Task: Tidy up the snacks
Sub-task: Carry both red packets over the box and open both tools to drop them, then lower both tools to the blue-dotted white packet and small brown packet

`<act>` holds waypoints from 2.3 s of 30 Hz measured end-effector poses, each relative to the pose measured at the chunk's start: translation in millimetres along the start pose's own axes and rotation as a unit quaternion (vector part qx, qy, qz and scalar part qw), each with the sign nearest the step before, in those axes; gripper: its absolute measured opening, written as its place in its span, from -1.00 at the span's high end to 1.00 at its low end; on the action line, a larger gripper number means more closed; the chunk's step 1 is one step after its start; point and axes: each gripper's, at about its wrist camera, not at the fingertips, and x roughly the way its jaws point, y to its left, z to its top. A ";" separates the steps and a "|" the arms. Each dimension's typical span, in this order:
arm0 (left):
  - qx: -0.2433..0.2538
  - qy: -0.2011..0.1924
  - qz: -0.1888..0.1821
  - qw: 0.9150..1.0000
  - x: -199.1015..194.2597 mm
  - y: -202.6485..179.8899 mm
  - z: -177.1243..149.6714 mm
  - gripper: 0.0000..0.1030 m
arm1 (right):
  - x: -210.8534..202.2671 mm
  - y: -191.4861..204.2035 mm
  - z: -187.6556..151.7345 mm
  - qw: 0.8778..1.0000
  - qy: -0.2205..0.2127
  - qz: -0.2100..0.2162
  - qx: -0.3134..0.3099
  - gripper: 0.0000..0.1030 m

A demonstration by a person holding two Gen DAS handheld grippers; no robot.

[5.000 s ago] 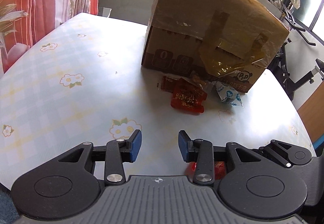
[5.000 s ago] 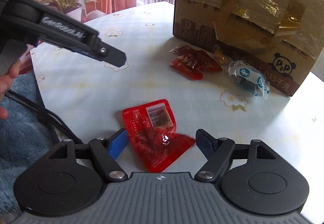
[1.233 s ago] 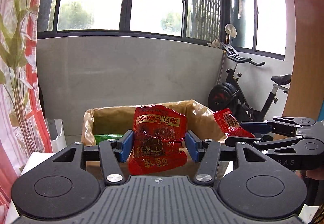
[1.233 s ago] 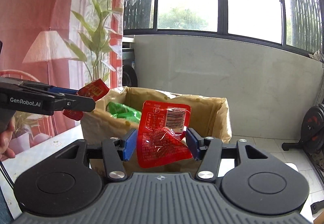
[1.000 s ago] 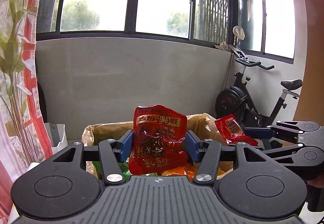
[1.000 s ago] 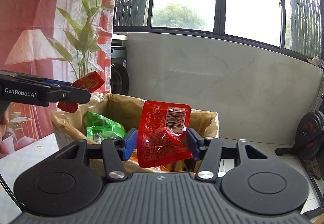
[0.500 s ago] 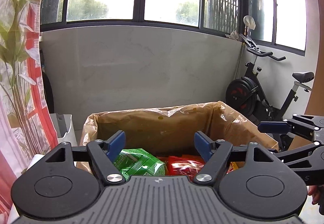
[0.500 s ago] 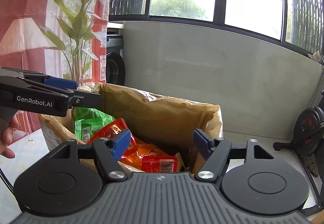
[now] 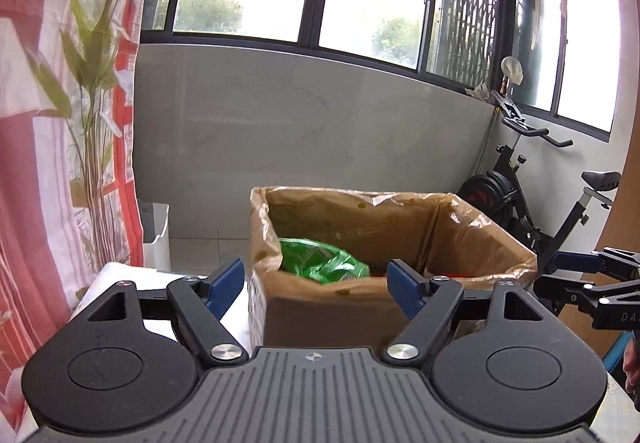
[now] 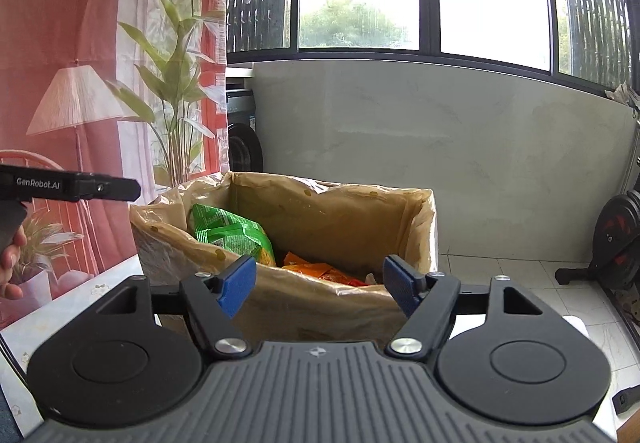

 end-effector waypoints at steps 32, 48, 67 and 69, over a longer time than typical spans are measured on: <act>-0.016 0.092 0.029 0.995 26.9 24.5 -82.9 -0.56 | 119.1 36.2 -126.8 0.970 0.238 -0.002 0.050 -0.59; -0.002 0.160 0.021 0.987 48.7 14.9 -117.2 -0.56 | 60.5 15.9 -164.0 0.965 0.234 0.029 0.112 -0.13; 0.030 0.221 0.000 0.975 118.2 -32.3 -152.2 -0.58 | 54.3 14.1 -167.1 0.966 0.219 0.035 0.132 -0.13; 0.042 0.217 0.008 0.975 121.9 -36.6 -153.5 -0.59 | 51.4 11.7 -167.3 0.966 0.218 0.037 0.135 -0.13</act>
